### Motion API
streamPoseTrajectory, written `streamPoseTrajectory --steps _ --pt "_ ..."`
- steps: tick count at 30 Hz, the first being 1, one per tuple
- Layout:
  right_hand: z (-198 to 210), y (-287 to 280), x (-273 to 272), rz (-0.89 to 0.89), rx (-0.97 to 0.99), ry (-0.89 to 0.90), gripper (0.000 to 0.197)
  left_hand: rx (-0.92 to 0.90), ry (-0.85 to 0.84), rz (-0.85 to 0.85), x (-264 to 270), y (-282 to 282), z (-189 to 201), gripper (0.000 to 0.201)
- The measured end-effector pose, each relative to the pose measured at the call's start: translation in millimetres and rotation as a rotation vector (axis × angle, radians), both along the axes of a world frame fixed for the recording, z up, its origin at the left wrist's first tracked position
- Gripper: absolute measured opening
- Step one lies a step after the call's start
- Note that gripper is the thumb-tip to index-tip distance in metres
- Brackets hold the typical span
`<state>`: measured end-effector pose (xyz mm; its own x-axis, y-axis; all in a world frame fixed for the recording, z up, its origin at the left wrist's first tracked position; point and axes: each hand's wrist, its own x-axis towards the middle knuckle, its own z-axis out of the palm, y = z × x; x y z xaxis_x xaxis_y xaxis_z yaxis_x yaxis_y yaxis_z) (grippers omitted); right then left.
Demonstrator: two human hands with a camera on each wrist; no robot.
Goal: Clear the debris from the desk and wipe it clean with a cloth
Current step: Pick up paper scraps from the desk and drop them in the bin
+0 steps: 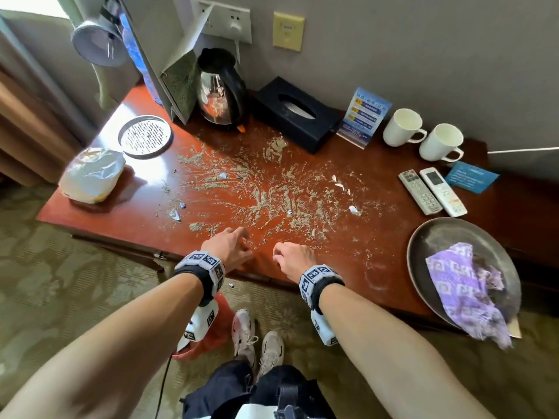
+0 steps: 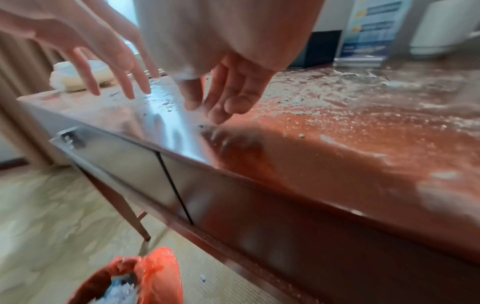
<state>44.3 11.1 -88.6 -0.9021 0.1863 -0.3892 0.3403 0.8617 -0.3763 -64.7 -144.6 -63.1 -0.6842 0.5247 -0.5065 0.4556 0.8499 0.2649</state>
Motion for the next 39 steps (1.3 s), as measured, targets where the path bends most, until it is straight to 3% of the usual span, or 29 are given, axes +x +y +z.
streamPoseTrajectory --steps 4,7,13,16,20,23,27,39 --pt "18 22 -10 -0.333 -0.133 0.086 0.019 0.016 0.002 -0.075 -14 21 -1 0.044" --pt "30 55 -12 -0.537 -0.126 0.079 0.016 0.029 -0.004 -0.149 -28 45 -3 0.045" --pt "52 112 9 -0.655 0.045 -0.045 0.026 0.099 -0.008 -0.311 -40 110 5 0.044" --pt "61 126 19 -0.706 0.055 -0.094 0.031 0.165 0.013 -0.394 -41 142 6 0.048" --pt "59 141 32 -0.819 0.006 -0.141 0.049 0.118 -0.001 -0.474 -31 179 1 0.056" --pt "54 155 34 -0.852 -0.016 -0.162 0.051 0.14 0.03 -0.524 -25 205 -3 0.05" --pt "43 173 37 -0.822 -0.035 -0.181 0.03 0.131 0.059 -0.543 -19 235 -10 0.036" --pt "35 212 32 -0.672 -0.048 -0.149 0.034 0.028 0.099 -0.558 0 299 -30 0.026"
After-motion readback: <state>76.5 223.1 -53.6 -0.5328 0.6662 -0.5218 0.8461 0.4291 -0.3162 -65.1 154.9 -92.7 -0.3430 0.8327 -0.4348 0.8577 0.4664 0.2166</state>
